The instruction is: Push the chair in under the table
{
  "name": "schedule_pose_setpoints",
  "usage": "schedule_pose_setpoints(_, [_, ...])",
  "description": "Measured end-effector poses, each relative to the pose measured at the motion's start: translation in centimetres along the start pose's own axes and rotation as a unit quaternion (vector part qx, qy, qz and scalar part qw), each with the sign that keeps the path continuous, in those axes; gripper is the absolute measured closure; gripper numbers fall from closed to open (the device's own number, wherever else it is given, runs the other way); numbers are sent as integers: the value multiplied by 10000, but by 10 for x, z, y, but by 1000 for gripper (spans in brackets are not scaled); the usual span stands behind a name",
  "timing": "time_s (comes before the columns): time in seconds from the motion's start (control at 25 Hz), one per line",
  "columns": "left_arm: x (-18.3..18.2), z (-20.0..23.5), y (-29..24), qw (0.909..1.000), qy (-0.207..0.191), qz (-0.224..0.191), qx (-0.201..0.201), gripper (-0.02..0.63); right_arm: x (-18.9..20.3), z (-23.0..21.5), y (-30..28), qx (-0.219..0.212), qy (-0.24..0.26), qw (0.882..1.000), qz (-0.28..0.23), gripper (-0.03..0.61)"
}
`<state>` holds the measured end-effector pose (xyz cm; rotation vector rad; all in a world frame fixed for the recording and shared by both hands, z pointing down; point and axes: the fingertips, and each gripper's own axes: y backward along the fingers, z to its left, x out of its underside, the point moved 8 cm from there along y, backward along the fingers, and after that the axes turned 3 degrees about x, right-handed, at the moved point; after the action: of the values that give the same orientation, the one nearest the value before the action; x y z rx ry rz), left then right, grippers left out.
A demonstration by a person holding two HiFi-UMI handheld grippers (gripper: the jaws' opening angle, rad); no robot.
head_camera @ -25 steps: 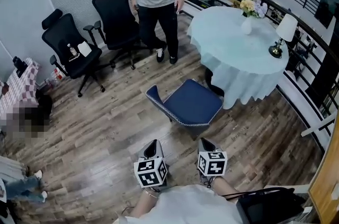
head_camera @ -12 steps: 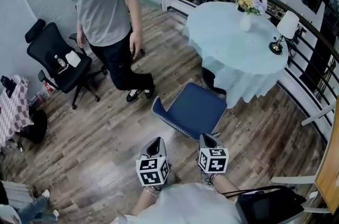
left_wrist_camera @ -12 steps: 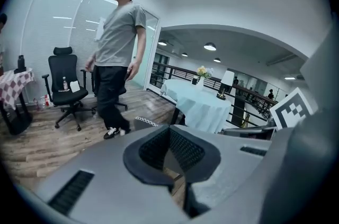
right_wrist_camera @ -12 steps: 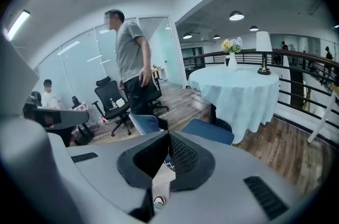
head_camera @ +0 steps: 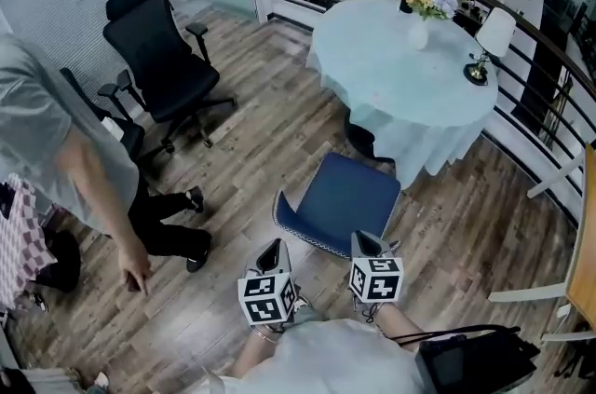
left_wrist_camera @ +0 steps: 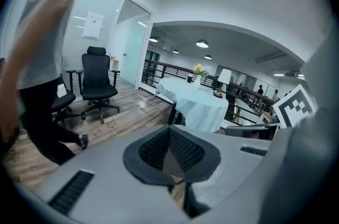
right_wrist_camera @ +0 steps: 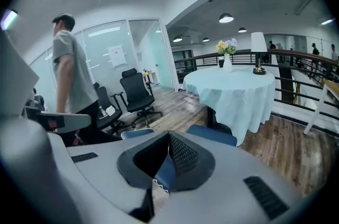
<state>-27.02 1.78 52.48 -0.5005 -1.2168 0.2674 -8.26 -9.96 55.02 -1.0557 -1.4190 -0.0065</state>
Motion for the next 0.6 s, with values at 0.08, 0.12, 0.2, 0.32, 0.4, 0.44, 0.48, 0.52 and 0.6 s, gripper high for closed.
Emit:
schedule_pose_setpoints(0.08, [-8, 8, -10, 9998, -84, 49, 166, 609, -4, 4, -5, 142, -100, 9998, -38, 560])
schedule_pose_setpoints(0.12, [-12, 10, -15, 9996, -112, 63, 252, 609, -6, 5, -7, 214, -156, 9996, -57, 560])
schedule_pose_setpoints(0.2, [-18, 14, -25, 9989, -146, 70, 429, 610, -8, 5, -8, 359, -254, 9990, -91, 560])
schedule_pose_setpoints(0.32, [-23, 17, -40, 9973, -205, 99, 698, 609, -10, 2, -5, 611, -379, 9973, -141, 561])
schedule_pose_setpoints(0.4, [-25, 18, -49, 9959, -250, 160, 859, 609, -9, -1, -1, 808, -505, 9953, -173, 560])
schedule_pose_setpoints(0.44, [-25, 17, -53, 9950, -266, 197, 939, 609, -8, -3, 2, 916, -579, 9939, -188, 561])
schedule_pose_setpoints(0.48, [-25, 16, -57, 9941, -282, 236, 1018, 609, -7, -6, 6, 1024, -650, 9924, -200, 561])
schedule_pose_setpoints(0.52, [-24, 15, -61, 9932, -301, 280, 1089, 609, -5, -8, 9, 1126, -709, 9909, -209, 561])
schedule_pose_setpoints(0.6, [-21, 12, -70, 9914, -344, 386, 1201, 609, 0, -13, 16, 1295, -801, 9881, -213, 561])
